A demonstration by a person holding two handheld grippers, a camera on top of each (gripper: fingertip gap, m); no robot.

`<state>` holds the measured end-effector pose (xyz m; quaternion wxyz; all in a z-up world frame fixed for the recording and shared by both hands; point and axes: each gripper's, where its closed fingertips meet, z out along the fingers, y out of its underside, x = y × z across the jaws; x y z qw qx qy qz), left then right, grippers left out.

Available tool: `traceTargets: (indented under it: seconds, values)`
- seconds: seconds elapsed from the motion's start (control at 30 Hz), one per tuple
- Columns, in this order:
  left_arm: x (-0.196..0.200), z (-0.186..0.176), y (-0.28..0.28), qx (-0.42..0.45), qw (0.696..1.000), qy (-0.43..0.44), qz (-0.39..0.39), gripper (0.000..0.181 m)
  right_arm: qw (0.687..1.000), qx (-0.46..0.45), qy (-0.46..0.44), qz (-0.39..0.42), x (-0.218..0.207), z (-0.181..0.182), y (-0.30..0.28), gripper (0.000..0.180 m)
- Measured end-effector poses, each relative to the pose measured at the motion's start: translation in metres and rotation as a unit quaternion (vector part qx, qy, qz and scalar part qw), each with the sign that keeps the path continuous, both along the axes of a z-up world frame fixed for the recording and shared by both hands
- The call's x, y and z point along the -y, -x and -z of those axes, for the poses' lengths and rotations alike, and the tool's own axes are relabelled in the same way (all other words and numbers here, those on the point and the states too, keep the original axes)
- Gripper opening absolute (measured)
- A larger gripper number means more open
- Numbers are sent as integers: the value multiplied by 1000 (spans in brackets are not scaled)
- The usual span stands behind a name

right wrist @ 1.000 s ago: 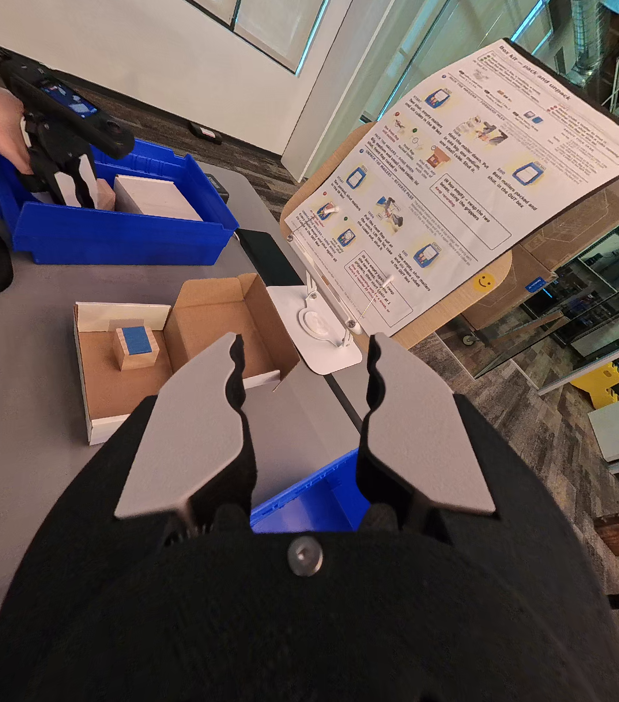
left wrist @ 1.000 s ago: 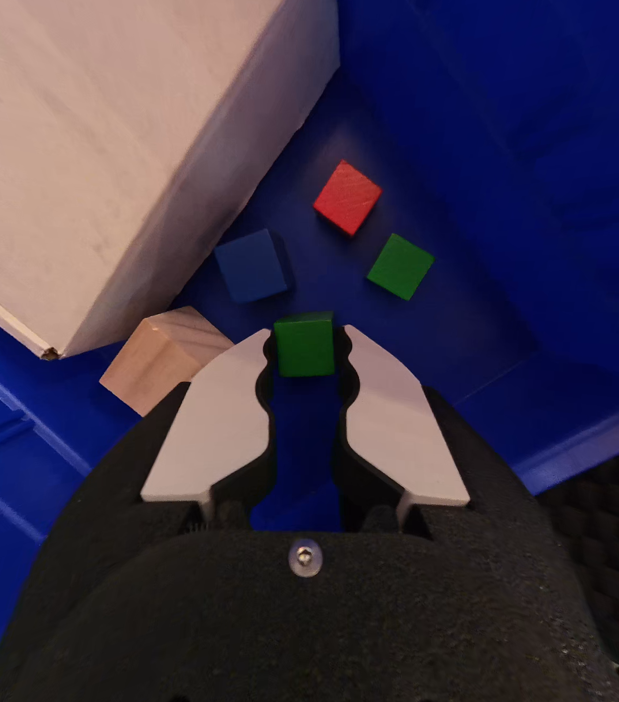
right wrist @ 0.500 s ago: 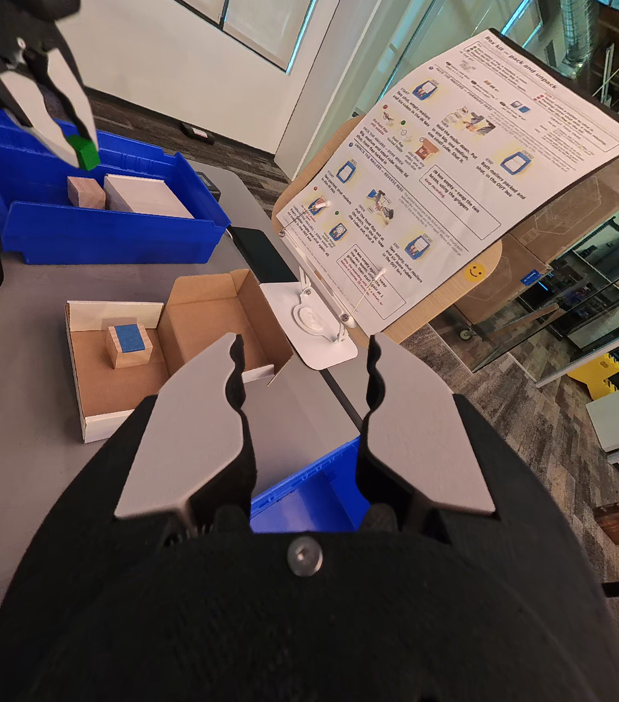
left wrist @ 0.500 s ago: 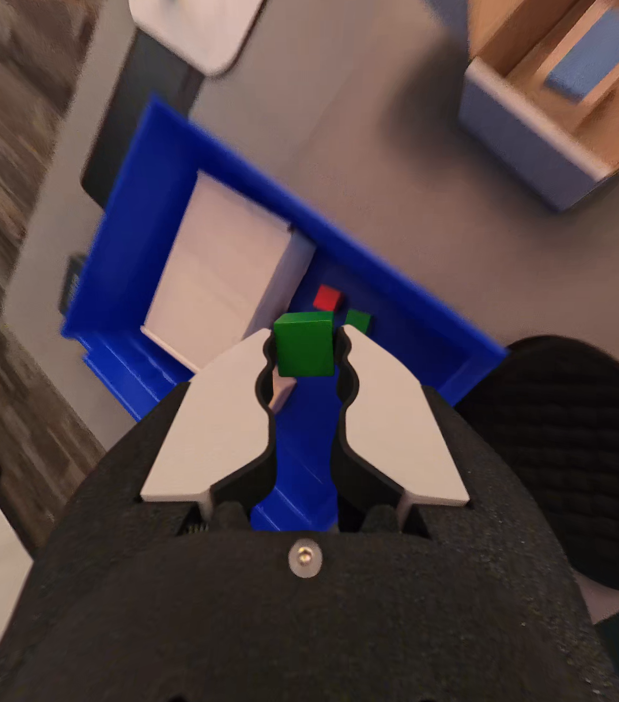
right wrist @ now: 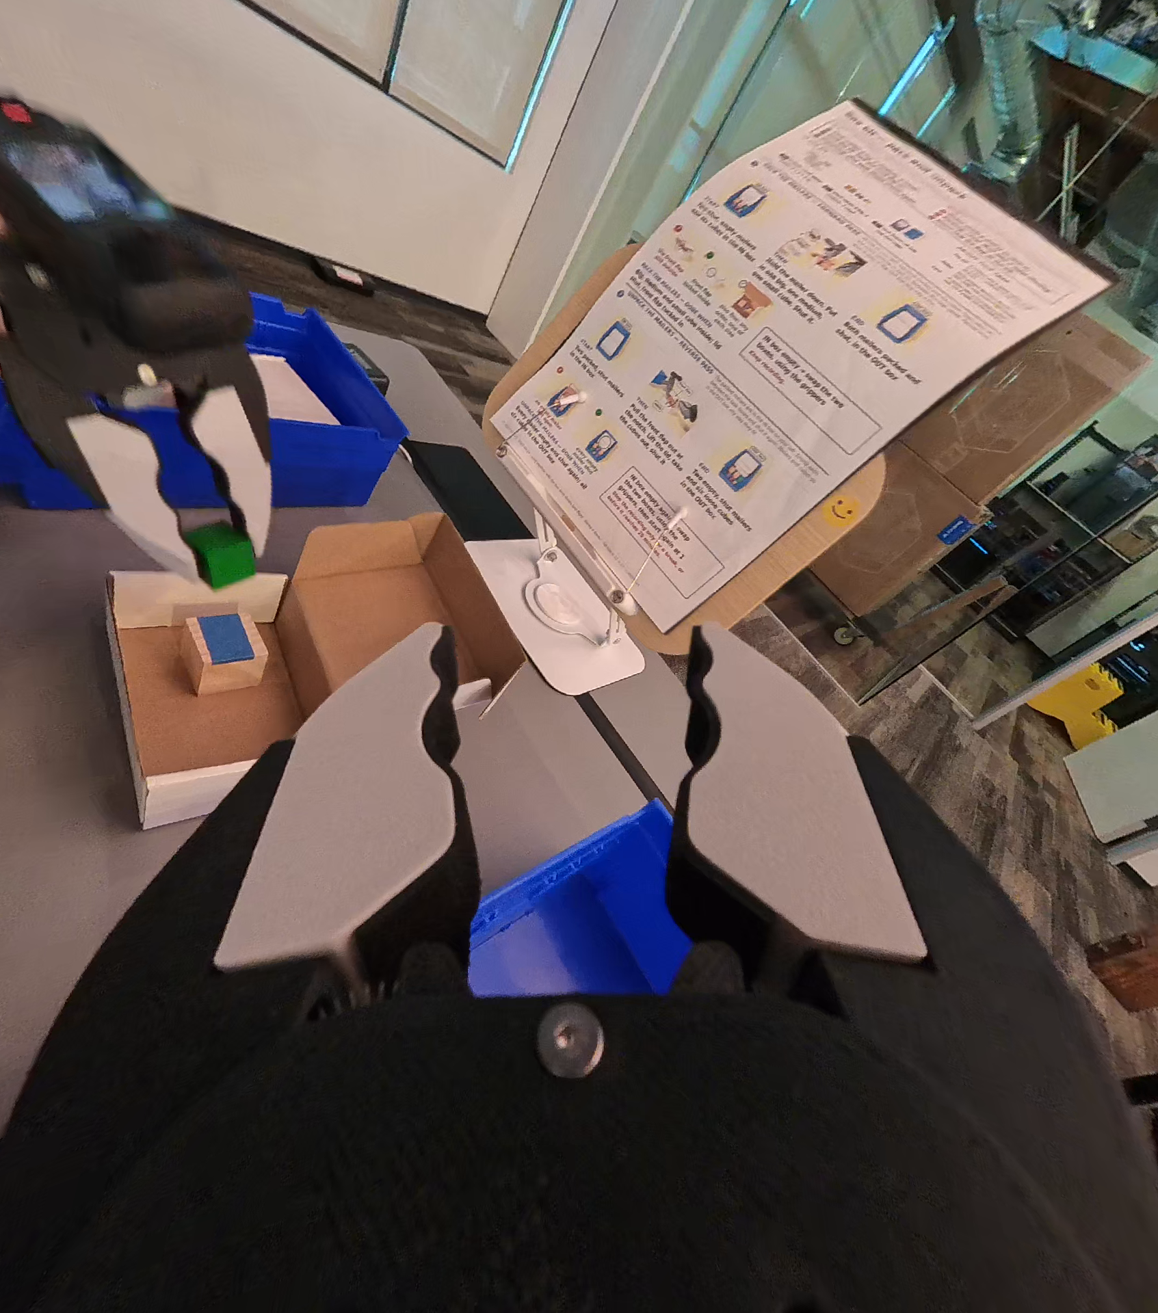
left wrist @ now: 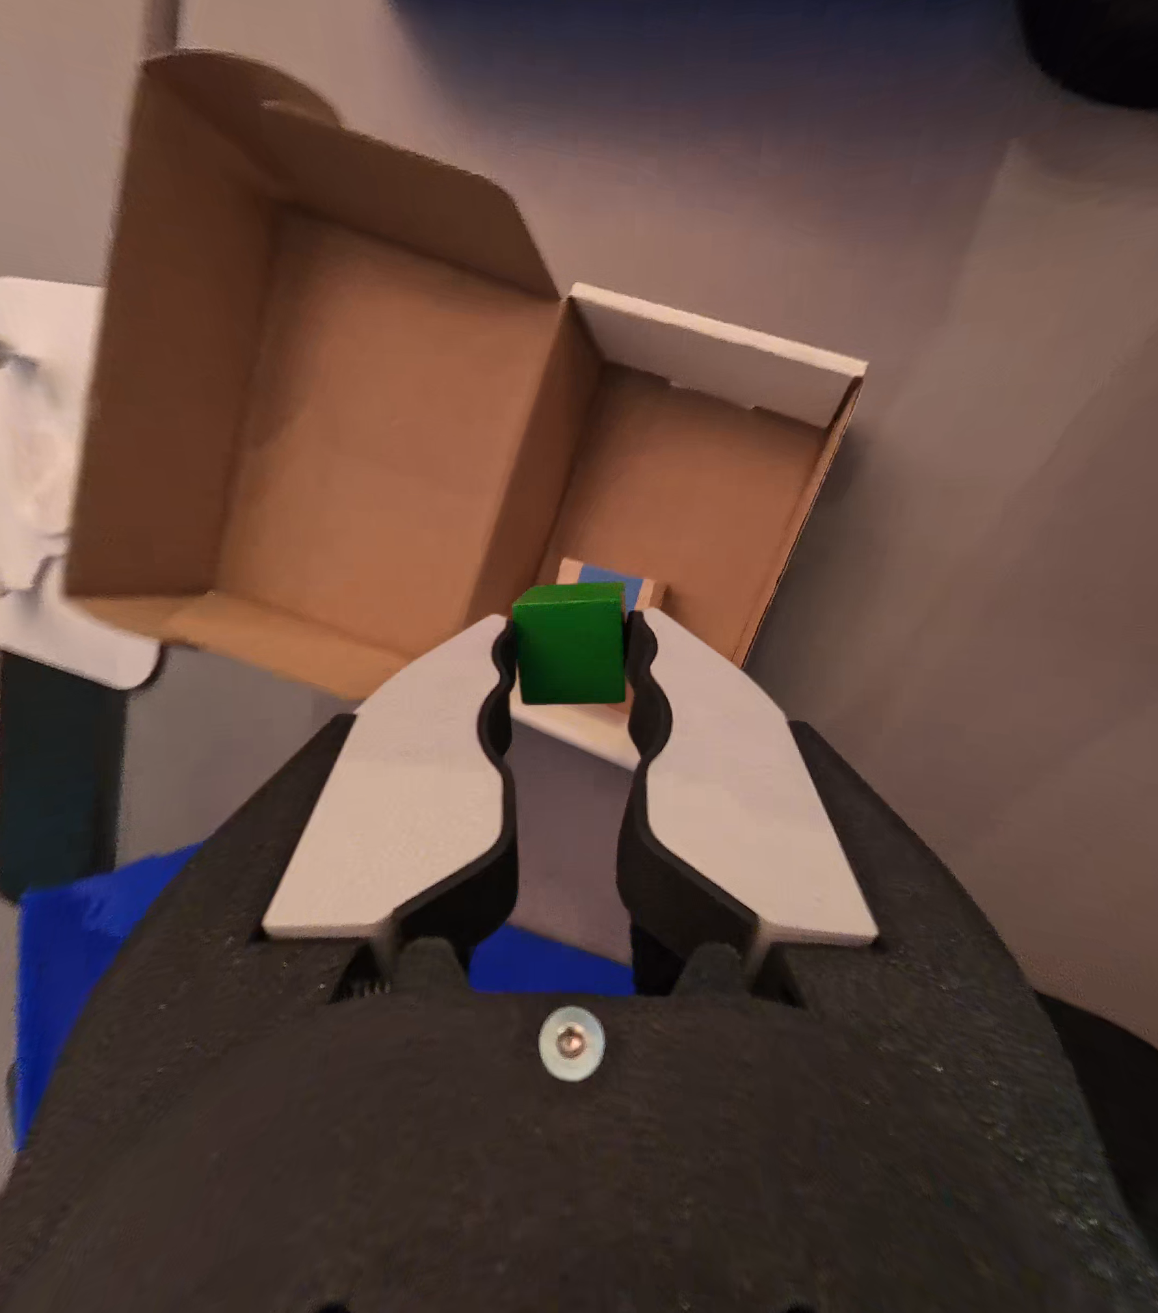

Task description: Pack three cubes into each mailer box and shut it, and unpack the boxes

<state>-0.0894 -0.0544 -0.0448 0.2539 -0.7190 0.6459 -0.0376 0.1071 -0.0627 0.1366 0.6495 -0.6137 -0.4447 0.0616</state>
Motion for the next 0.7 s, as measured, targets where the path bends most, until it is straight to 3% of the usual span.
traceTargets:
  seconds: [0.03, 0.3, 0.7]
  values:
    - [-1, 9, -5, -6, 1000, 9, 8, 29, 1000, -9, -2, 1, 2, -3, -5, 63]
    - [-3, 59, -34, -55, 994, 69, 60, 29, 999, -27, -12, 15, 13, -10, -26, 63]
    - [-4, 99, -40, -129, 984, 66, 105, 29, 999, -33, -19, 5, 15, -12, -24, 63]
